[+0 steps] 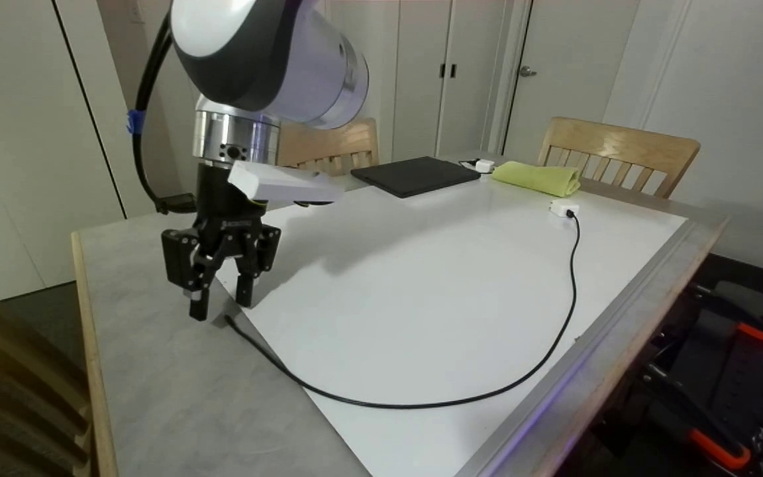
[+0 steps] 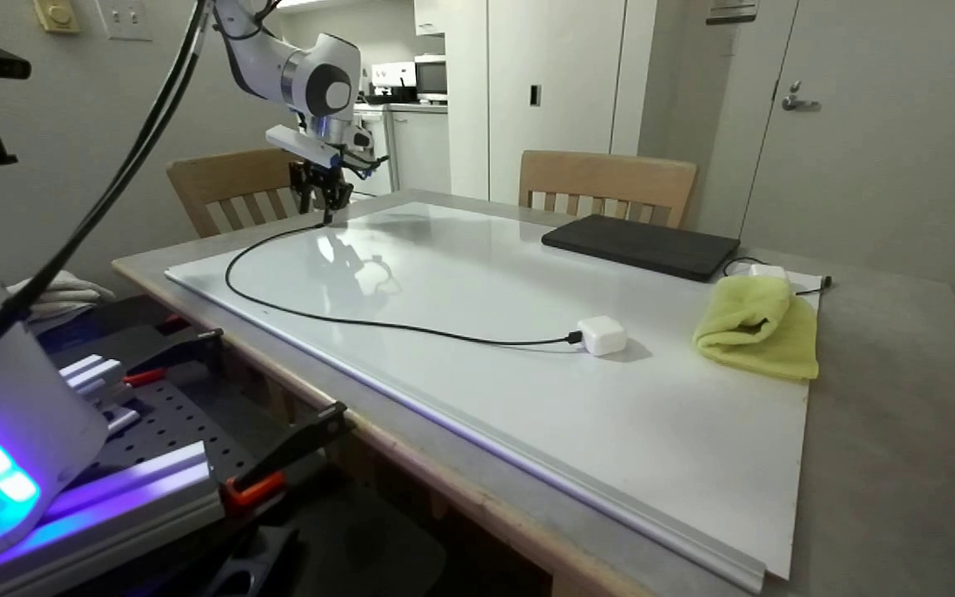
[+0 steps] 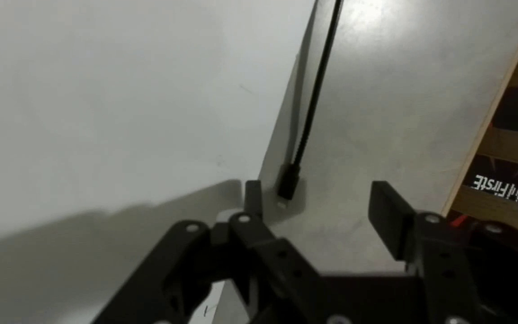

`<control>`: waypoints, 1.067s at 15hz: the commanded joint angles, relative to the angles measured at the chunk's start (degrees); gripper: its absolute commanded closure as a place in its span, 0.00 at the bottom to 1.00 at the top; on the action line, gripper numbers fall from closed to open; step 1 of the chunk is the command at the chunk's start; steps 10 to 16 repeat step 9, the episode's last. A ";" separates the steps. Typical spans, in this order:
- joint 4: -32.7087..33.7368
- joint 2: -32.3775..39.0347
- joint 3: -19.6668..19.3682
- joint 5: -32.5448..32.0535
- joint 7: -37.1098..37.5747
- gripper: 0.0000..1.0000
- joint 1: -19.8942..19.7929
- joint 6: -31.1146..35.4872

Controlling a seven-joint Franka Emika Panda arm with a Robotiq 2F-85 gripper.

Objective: Unwind the phone charger

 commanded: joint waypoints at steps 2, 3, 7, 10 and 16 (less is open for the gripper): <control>0.30 -2.13 -1.37 0.31 1.58 0.01 -0.23 -1.98; -0.13 -2.83 -2.13 0.18 2.83 0.00 -0.03 -1.55; -1.29 -5.12 -6.06 -0.16 10.96 0.00 1.17 -0.85; -1.89 -5.85 -6.96 0.03 13.17 0.00 1.04 -0.48; -1.89 -5.85 -6.96 0.03 13.17 0.00 1.04 -0.48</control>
